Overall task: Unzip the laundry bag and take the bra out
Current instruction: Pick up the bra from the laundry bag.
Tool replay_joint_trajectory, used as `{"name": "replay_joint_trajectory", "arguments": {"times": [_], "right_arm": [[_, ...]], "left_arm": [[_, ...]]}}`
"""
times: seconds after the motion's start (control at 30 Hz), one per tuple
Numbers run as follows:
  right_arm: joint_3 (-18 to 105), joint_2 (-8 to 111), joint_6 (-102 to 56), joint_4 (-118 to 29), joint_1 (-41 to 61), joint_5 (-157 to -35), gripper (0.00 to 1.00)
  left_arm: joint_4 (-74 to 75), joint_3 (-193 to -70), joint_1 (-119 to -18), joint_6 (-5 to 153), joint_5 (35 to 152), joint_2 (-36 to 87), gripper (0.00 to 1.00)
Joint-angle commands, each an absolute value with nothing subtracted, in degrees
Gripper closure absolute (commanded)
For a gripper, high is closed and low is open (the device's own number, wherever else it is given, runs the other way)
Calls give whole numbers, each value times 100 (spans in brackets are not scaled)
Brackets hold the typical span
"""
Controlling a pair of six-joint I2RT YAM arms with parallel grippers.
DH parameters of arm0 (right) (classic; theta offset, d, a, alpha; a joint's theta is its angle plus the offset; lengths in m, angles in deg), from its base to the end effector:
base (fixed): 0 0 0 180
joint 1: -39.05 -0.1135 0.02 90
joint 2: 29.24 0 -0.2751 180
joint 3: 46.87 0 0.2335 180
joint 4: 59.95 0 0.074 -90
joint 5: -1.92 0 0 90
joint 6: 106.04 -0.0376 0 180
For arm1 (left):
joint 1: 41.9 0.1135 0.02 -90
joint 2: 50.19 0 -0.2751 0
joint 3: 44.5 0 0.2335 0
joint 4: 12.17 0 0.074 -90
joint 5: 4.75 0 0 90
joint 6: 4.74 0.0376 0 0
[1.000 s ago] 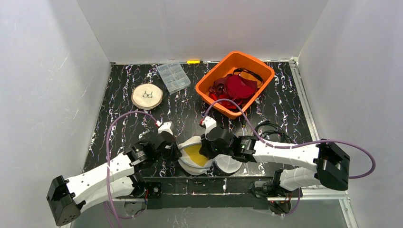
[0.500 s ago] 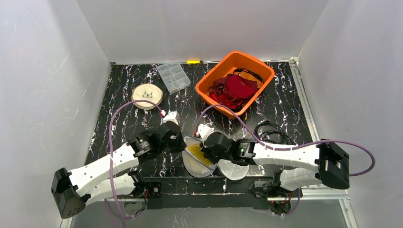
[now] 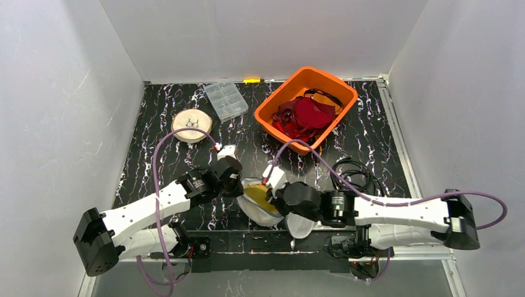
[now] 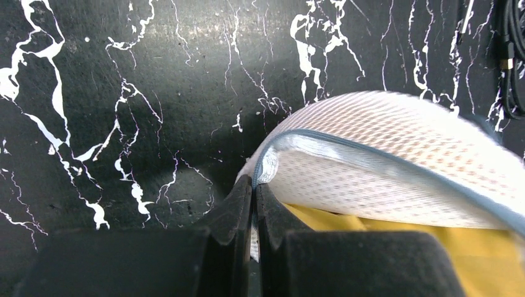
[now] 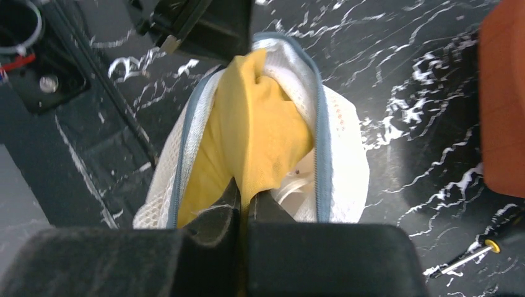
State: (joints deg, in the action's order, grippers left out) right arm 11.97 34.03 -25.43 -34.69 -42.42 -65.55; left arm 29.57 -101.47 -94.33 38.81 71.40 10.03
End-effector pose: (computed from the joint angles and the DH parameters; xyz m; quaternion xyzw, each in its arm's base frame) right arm 0.0474 0.2189 0.2873 -0.4196 0.7434 0.2324 0.4661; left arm 0.1258 -0.1488 0.2609 0.0018 0.9183 -0.2162 0.3317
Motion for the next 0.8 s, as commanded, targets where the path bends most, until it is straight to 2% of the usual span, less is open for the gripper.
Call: {"name": "replay_joint_trajectory", "arguments": {"times": [0.0,0.23,0.4,0.57,0.63,0.77], "right_arm": [[881,2624,-2764,-4758,-4279,-5714,99],[224,2427,-3904,-5356,-4269,-4888,99],[-175,2693,-4657,-5506,-4227,-5153,99],[-290,2875,-4777,-5460,-4224,-5741,99],[-267,2898,-4777,-5363,-4221,-5917,91],[-121,2854,-4812,-5149,-4196,-6128,56]], "left_arm": [[2924,-10109,-9389,3960,6879,730,100],[2534,-9793,-9390,4106,6890,337,100],[2349,-9468,-9389,4087,6970,273,100],[2114,-9116,-9386,4022,7144,308,100],[2062,-9055,-9385,4017,7177,345,100],[2006,-9031,-9390,4071,7197,380,100]]}}
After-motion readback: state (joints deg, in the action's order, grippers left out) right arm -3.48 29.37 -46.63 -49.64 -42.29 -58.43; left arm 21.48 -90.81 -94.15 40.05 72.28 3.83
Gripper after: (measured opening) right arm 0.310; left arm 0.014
